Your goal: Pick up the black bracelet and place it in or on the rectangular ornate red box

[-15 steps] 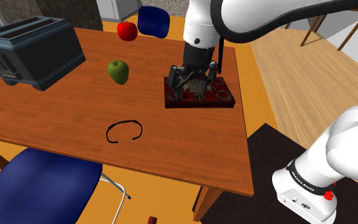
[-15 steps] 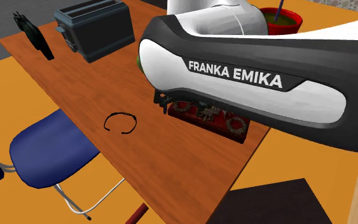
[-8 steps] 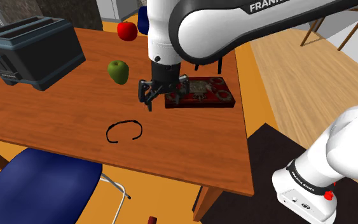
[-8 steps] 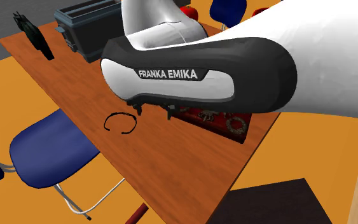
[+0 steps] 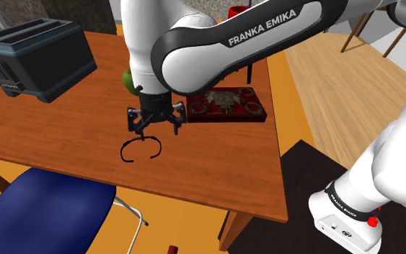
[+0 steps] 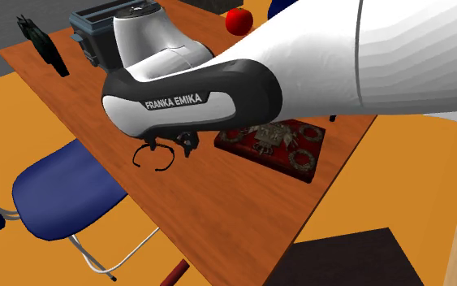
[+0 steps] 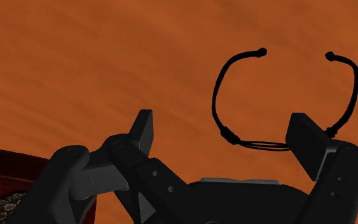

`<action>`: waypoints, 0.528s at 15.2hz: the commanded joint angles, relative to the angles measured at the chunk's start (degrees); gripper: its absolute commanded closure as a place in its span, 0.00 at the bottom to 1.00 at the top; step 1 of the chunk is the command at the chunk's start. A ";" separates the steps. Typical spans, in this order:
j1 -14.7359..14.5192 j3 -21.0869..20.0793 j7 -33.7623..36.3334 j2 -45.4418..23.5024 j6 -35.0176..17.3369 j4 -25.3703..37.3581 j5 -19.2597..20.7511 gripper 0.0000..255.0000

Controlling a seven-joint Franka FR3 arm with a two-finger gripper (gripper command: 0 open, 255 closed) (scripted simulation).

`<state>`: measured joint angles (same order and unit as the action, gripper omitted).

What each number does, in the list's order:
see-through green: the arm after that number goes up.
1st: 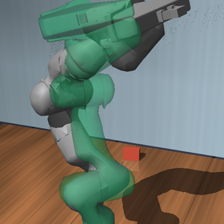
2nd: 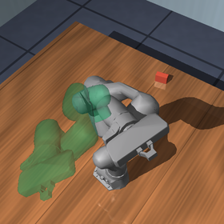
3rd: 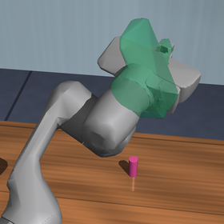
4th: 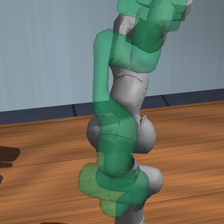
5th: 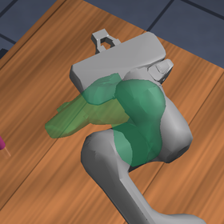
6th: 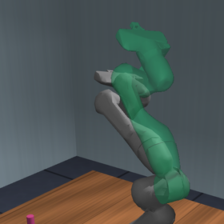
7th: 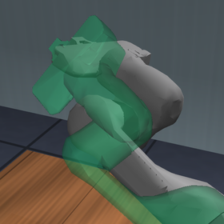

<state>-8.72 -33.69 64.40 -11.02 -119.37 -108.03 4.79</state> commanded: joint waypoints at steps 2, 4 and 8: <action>-0.35 0.21 0.75 -1.42 -1.95 -0.76 0.97 0.00; -0.52 0.35 1.10 -2.16 -3.29 -1.48 1.50 0.00; -0.68 0.47 1.39 -2.77 -4.34 -2.02 1.94 0.00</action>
<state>-9.39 -33.23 65.78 -13.72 -123.57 -109.98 6.68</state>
